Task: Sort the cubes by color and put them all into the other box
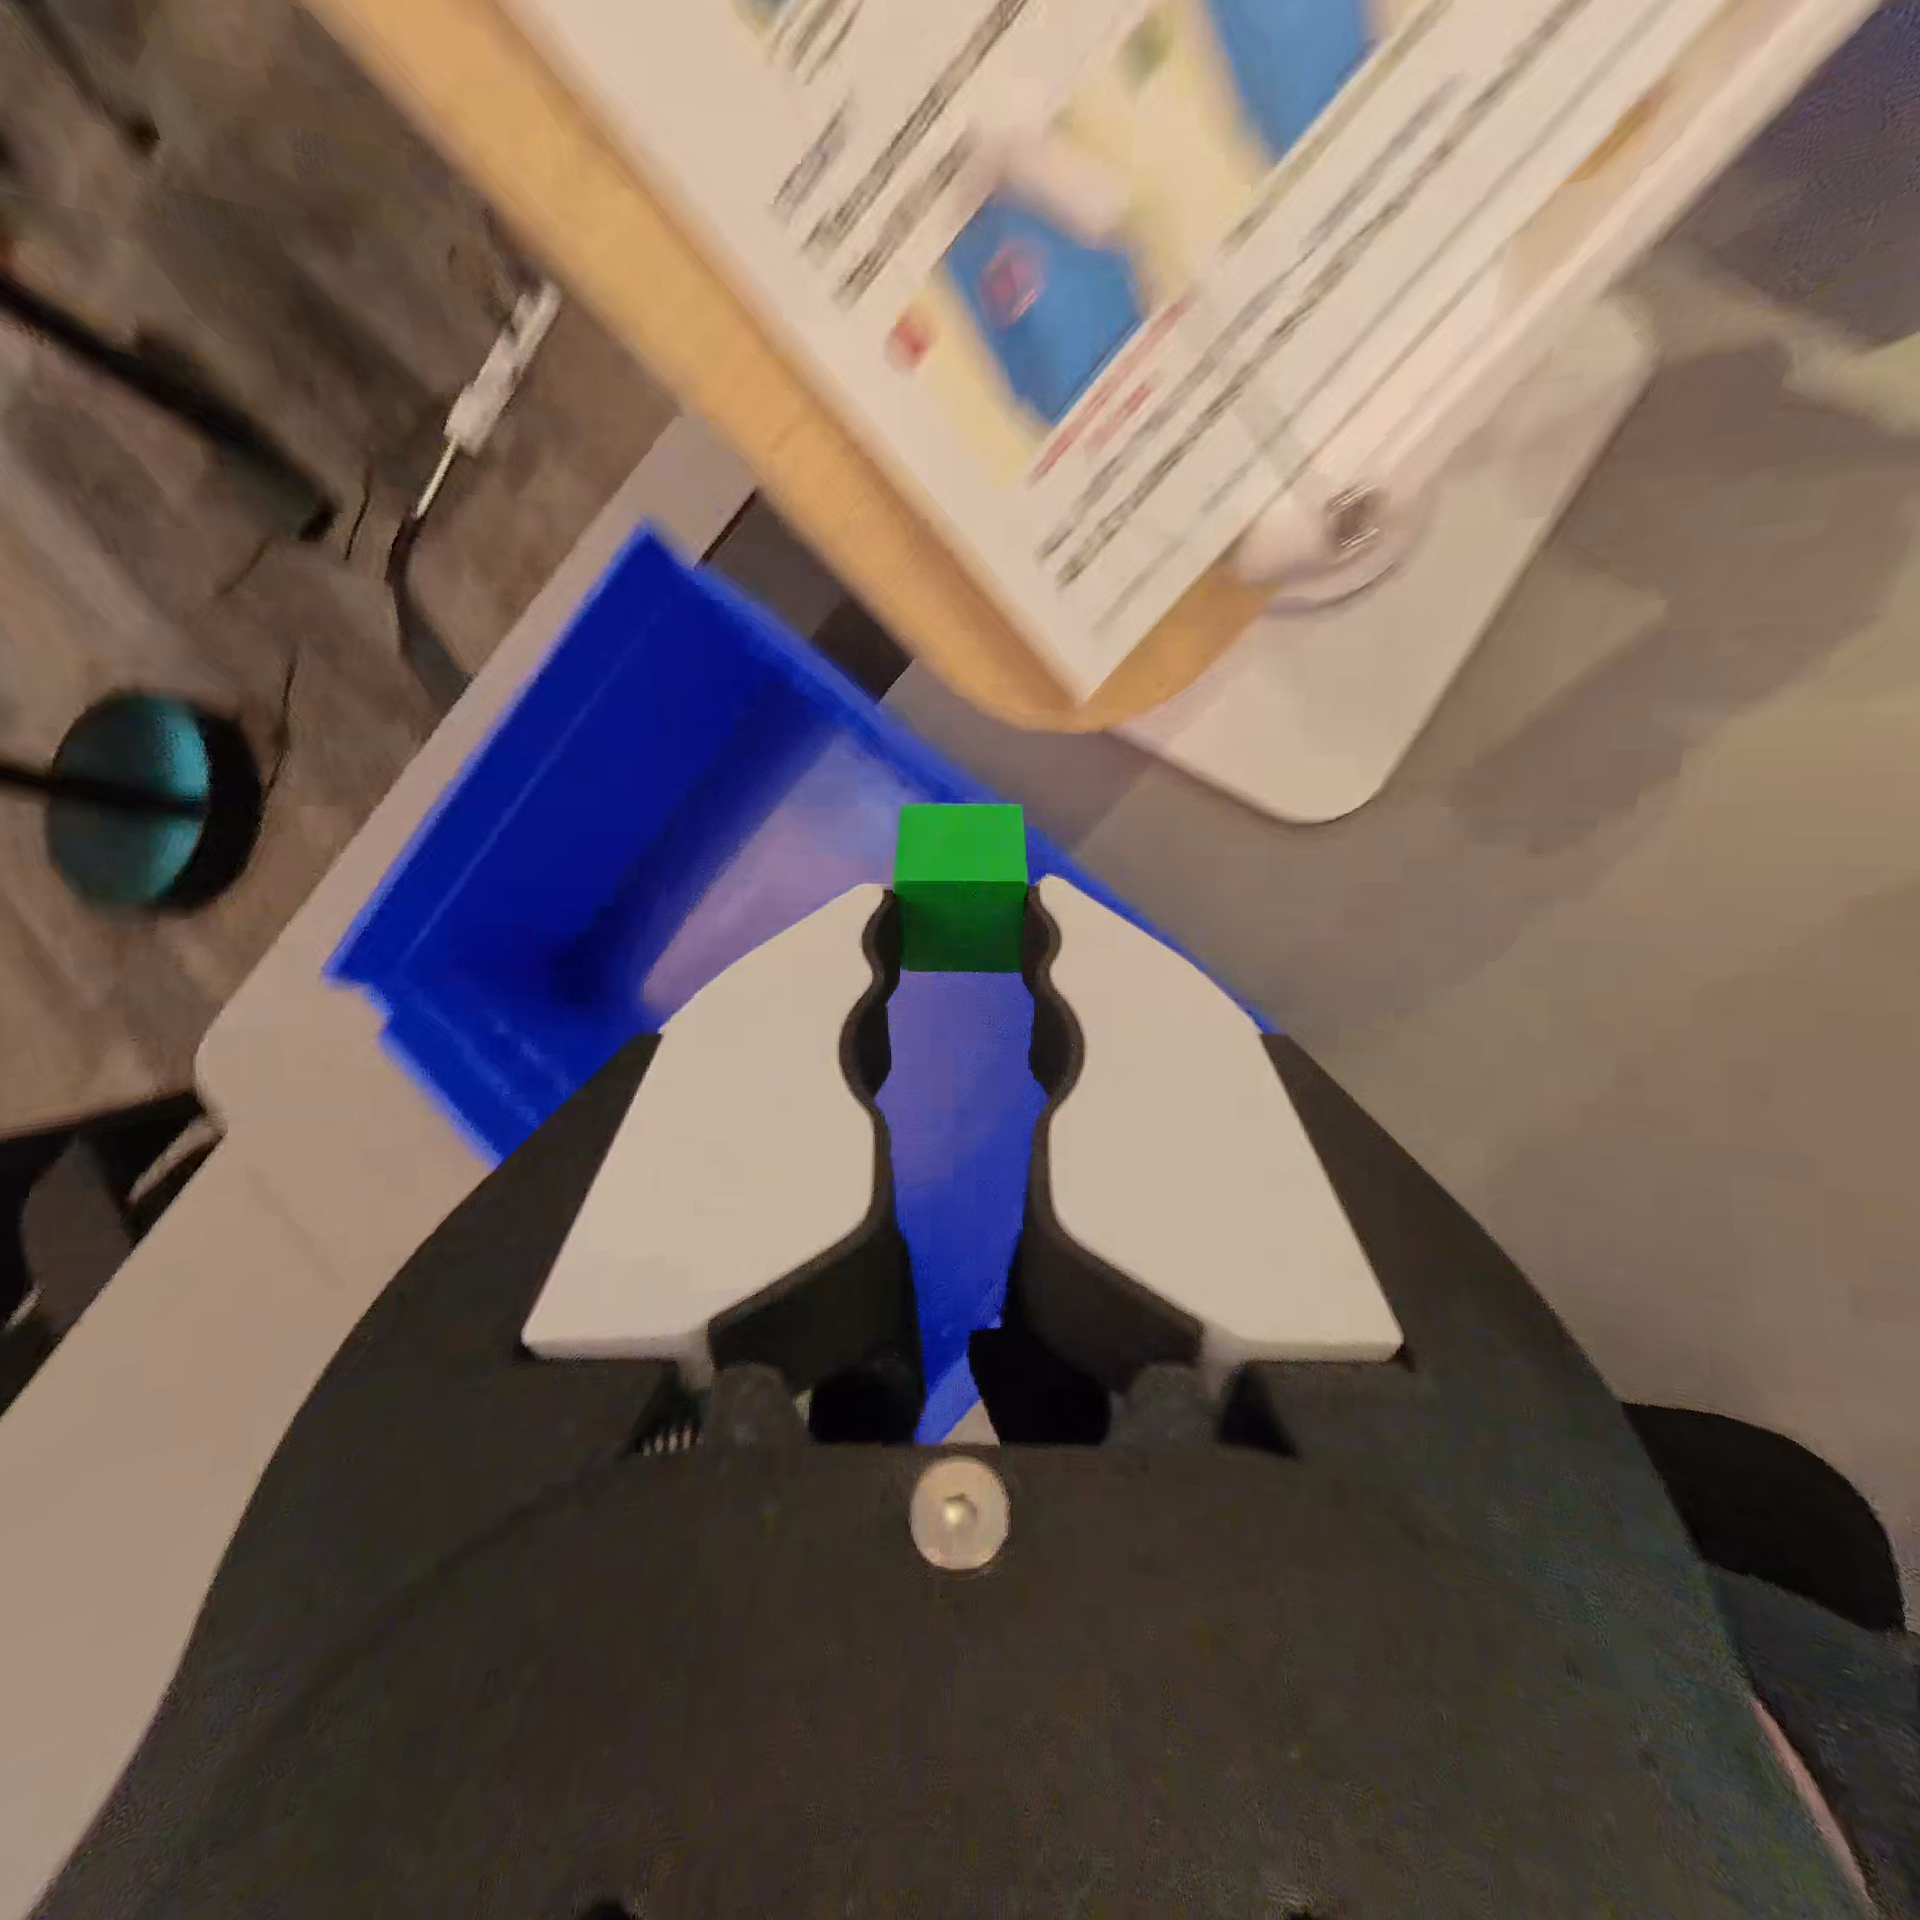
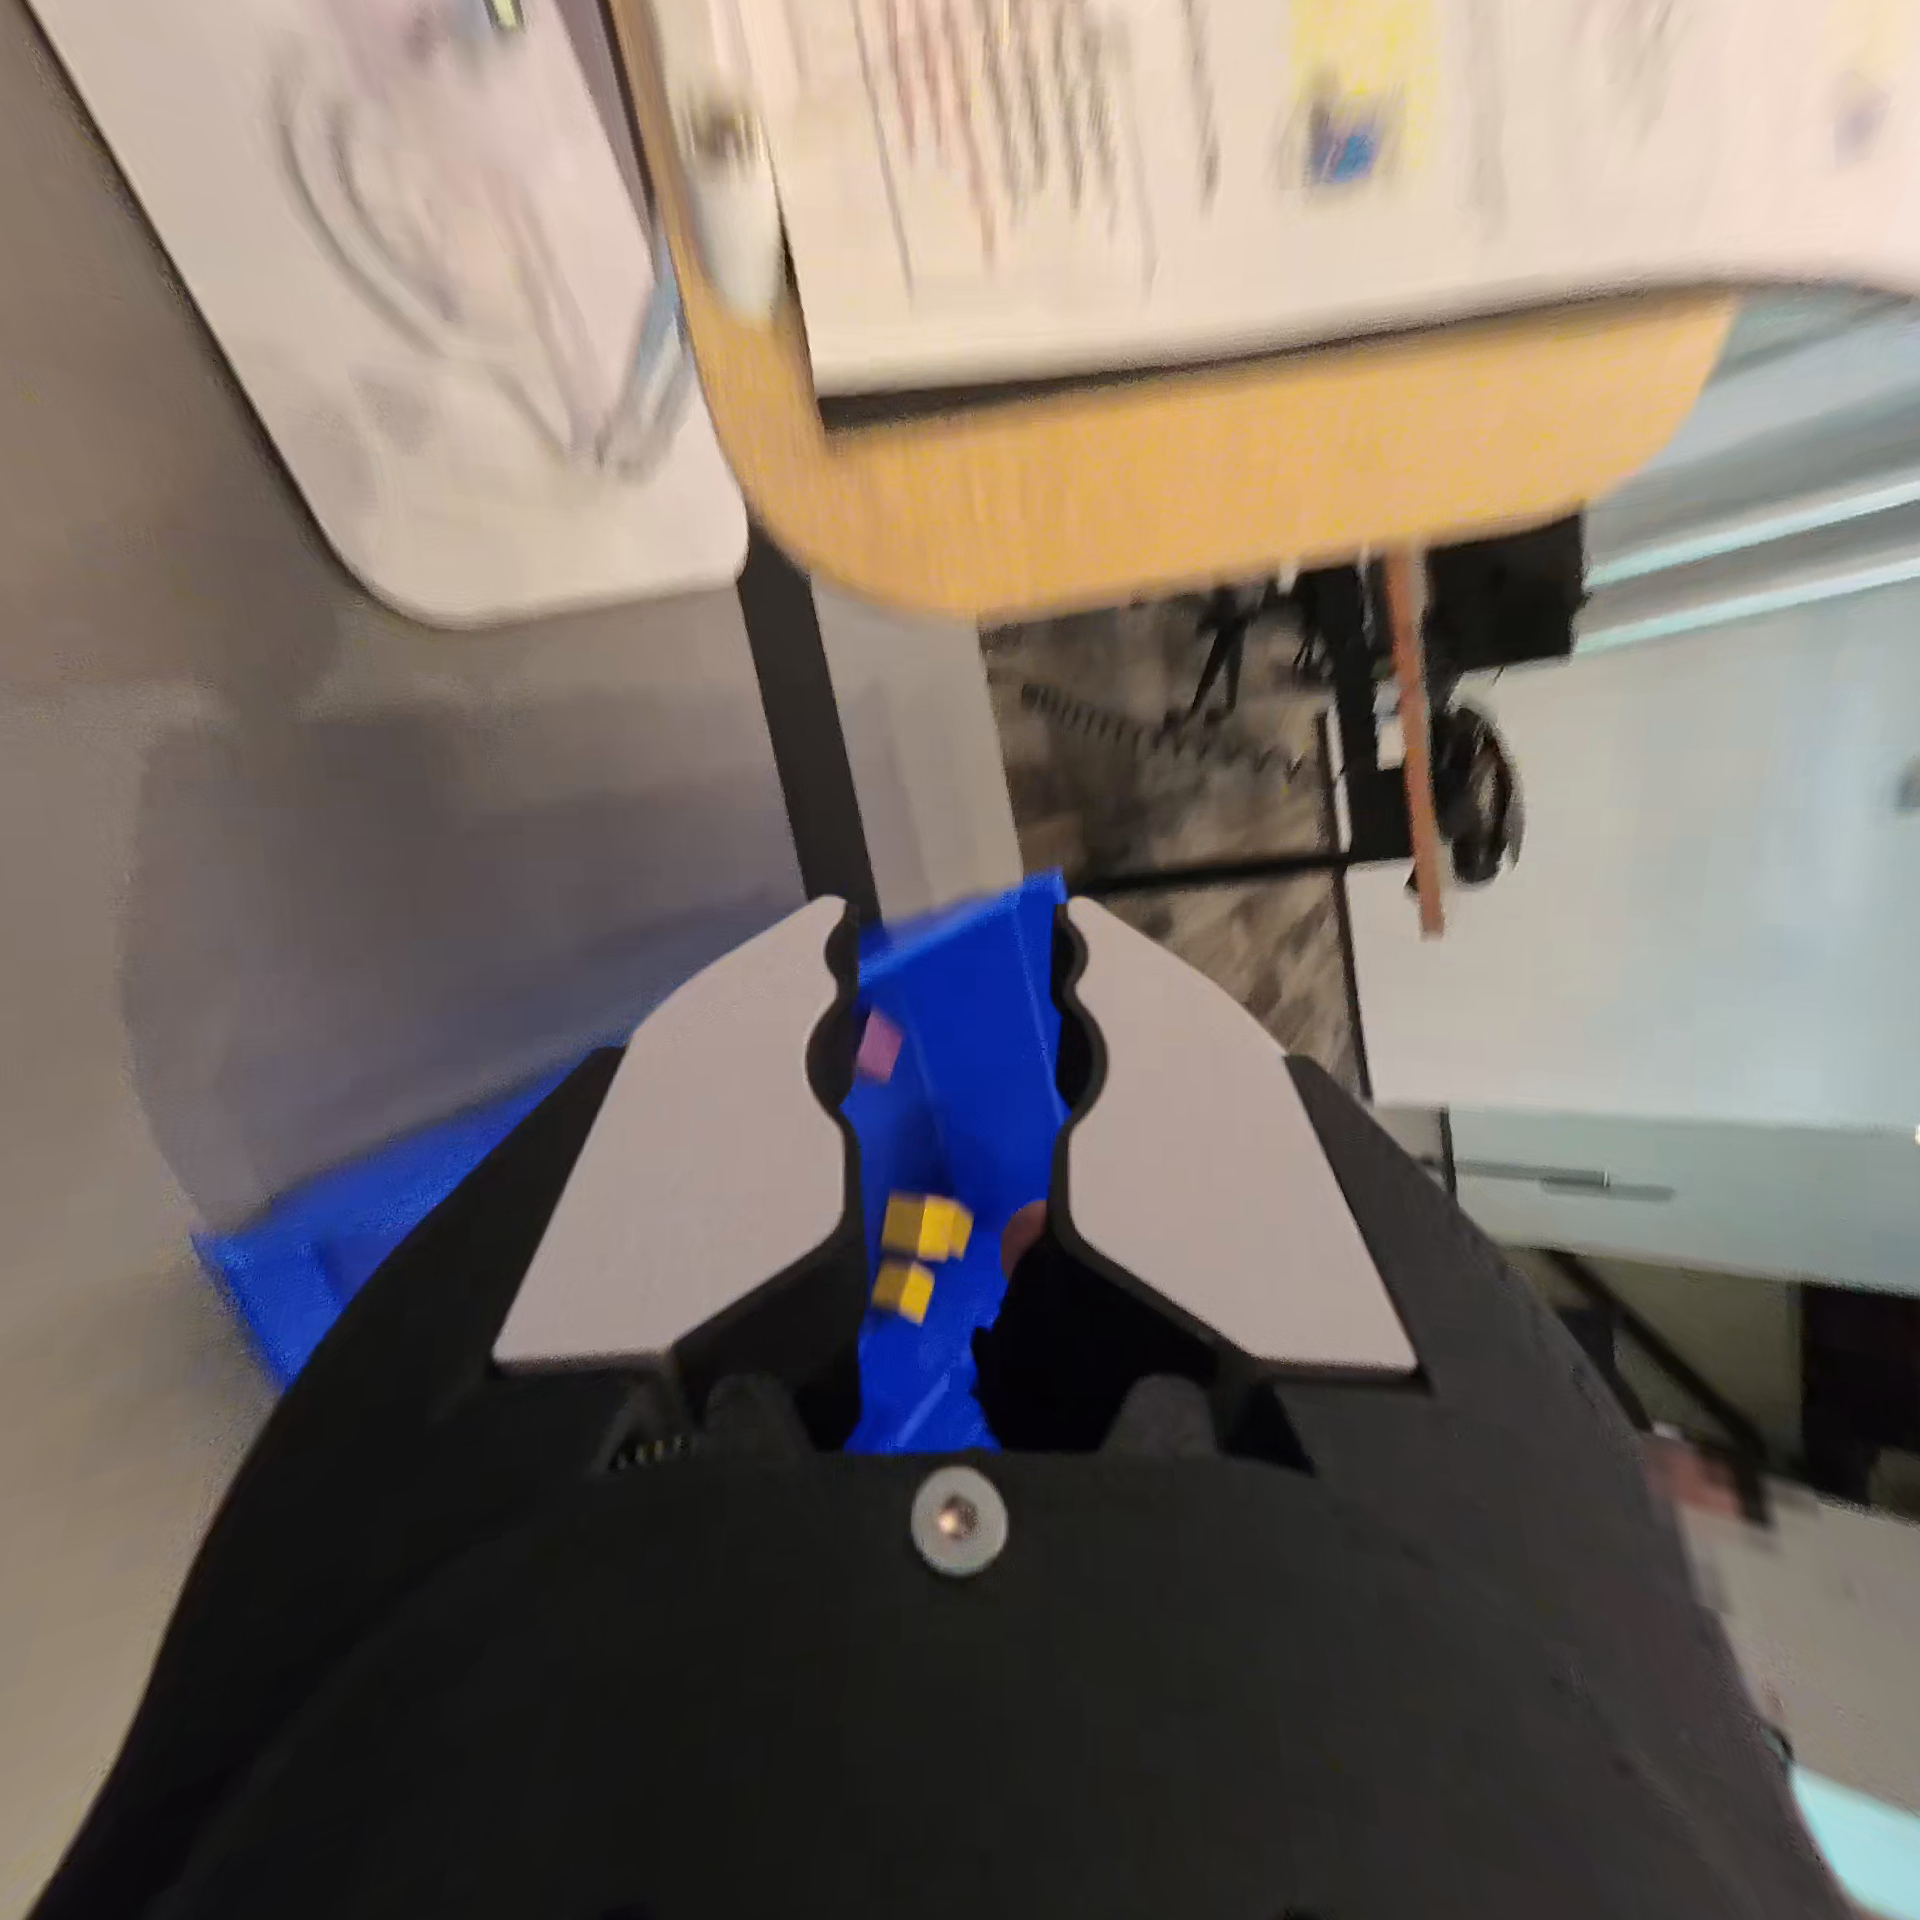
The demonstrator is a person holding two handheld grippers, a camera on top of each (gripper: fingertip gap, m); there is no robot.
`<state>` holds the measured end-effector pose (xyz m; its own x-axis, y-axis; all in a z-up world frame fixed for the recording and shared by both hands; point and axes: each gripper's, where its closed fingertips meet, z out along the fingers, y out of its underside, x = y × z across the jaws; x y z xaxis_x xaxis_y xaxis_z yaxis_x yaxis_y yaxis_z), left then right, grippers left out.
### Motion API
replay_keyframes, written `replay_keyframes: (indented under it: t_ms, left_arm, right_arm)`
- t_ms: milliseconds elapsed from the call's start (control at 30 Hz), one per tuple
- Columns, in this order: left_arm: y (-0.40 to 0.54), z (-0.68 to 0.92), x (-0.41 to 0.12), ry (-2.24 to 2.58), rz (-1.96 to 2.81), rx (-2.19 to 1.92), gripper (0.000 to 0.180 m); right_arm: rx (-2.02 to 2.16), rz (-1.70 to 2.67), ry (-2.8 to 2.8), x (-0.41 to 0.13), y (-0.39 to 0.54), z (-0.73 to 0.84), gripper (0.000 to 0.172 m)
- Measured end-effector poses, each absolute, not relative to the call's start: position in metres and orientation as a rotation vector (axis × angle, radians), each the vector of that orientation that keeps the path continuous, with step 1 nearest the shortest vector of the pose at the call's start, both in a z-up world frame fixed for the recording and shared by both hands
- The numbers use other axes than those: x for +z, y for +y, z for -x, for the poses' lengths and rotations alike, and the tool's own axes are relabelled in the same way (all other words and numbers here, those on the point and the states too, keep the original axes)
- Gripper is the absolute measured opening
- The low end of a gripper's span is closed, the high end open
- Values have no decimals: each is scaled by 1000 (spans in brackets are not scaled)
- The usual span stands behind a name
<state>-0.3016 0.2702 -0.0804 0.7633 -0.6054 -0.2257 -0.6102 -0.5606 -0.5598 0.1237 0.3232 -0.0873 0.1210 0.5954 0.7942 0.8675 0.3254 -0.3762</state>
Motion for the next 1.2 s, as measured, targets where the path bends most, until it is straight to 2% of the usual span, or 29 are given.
replay_keyframes:
  t_ms: [33, 200, 500, 767, 1033, 1167, 1200]
  left_arm:
    - [267, 287, -74, 942, 2277, -48, 22]
    - [253, 196, -58, 1158, 2045, -371, 23]
    - [223, 60, -58, 1316, 1723, -1044, 23]
    - [205, 17, -66, 1315, 1636, -1337, 22]
    - [203, 9, -76, 1312, 1651, -1419, 23]
    - [202, 8, -79, 1322, 1656, -1423, 23]
    - [202, 7, -79, 1319, 1656, -1425, 23]
  right_arm:
    - [-303, 1314, -1562, -80, 316, -111, 37]
    - [-223, 1038, -1520, -60, 285, -49, 44]
    - [-93, 758, -1422, -60, 237, 24, 49]
    - [-135, 652, -1425, -70, 226, 39, 54]
    - [-146, 583, -1397, -65, 219, 40, 45]
    - [-186, 549, -1375, -64, 219, 40, 26]
    - [-189, 551, -1376, -64, 219, 40, 26]
